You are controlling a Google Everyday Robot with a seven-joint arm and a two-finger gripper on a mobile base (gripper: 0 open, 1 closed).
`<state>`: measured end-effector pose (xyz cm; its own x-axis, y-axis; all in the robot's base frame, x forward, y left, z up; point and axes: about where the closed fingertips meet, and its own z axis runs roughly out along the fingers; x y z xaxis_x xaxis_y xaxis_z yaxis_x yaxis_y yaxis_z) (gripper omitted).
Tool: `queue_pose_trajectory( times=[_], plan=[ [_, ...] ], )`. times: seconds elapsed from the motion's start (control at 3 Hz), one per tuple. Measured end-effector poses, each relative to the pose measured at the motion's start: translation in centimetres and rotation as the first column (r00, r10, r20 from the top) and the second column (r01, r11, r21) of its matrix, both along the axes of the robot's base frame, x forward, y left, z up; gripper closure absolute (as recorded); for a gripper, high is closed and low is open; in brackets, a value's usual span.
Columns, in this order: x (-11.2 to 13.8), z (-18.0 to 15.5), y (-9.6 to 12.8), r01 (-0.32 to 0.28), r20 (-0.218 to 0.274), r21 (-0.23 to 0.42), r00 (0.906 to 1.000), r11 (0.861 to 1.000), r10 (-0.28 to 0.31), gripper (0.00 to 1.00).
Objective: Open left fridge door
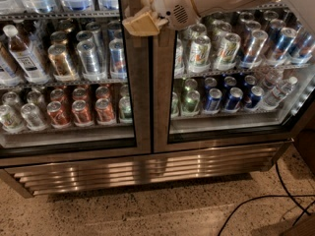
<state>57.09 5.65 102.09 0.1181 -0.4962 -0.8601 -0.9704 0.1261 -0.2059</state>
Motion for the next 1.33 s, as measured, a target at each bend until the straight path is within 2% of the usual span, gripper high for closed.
queue_pose_trajectory(
  times=[1.33],
  plan=[
    [-0.11,0.27,0.02,-0.02,0.017,-0.012,0.9997,1.0,0.02,1.0]
  ],
)
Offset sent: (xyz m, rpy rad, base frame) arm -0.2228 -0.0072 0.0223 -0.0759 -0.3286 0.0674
